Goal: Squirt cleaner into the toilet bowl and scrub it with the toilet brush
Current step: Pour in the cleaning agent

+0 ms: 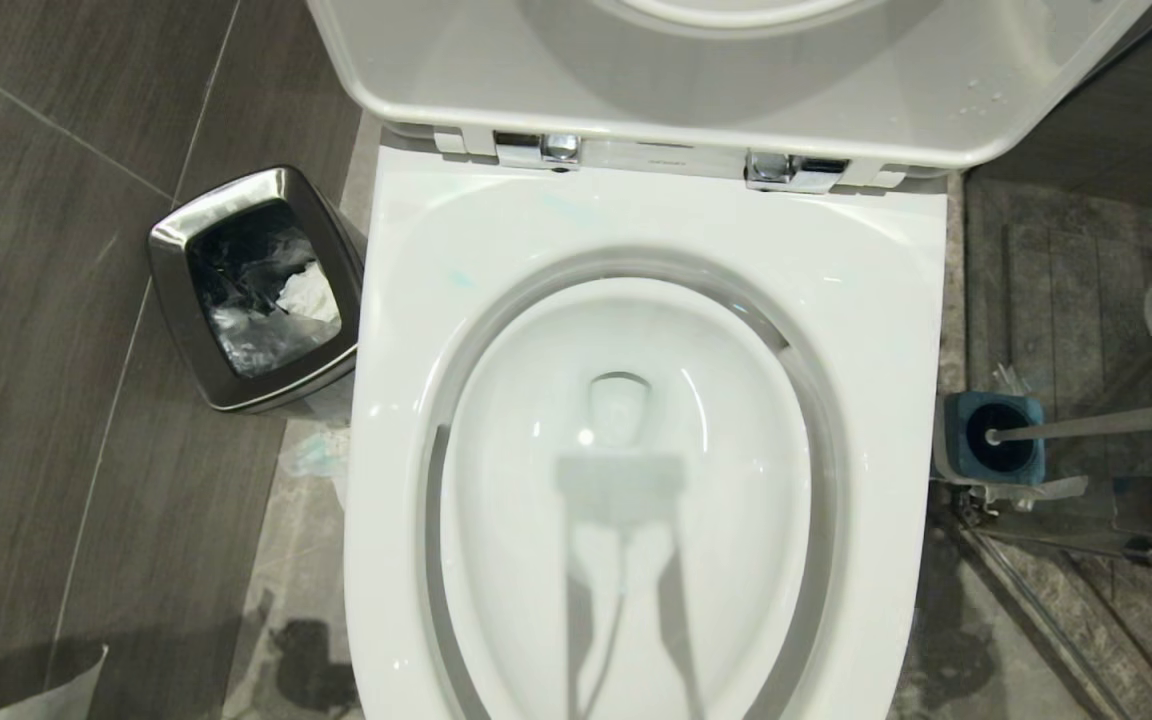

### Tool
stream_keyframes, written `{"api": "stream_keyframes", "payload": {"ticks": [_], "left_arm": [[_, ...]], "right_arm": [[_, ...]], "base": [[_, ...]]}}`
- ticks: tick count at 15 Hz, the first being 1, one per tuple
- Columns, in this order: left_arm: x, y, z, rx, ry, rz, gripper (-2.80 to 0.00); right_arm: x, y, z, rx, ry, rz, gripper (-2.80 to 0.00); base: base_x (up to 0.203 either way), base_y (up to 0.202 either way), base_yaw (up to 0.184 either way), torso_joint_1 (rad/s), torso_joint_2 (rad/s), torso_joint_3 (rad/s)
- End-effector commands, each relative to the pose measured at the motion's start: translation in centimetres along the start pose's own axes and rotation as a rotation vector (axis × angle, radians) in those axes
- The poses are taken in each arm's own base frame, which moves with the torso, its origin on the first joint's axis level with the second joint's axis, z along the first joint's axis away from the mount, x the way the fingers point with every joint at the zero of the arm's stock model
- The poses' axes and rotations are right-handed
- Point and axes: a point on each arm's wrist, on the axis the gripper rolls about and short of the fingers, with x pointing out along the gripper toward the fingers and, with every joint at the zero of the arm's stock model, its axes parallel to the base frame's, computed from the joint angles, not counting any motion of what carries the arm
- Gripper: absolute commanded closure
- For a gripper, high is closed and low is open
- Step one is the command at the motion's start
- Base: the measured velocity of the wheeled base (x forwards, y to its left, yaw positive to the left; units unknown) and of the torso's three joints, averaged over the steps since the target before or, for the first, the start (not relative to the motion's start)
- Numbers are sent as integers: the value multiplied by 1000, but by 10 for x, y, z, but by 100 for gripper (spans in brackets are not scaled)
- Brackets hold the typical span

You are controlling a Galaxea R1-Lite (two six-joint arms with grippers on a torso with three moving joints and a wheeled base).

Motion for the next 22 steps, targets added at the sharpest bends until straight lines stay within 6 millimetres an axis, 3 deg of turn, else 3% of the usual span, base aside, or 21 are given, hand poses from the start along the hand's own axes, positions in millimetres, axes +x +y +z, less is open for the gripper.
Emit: {"api": "stream_keyframes", "payload": {"ticks": [1, 7, 22], "left_arm": [[0, 0, 0, 0, 0, 0, 0], [0, 0, 0, 2, -3, 2, 0], [0, 0, 1, -2, -19, 2, 0]], "right_arm": [[-24, -4, 10, -7, -30, -5, 0], [-40, -6, 11, -42, -1, 0, 0], [-39, -7, 15, -76, -5, 1, 0]], "base": [[0, 0, 0, 0, 0, 0], [0, 0, 0, 2, 3, 45], [0, 0, 0, 2, 3, 198]]}}
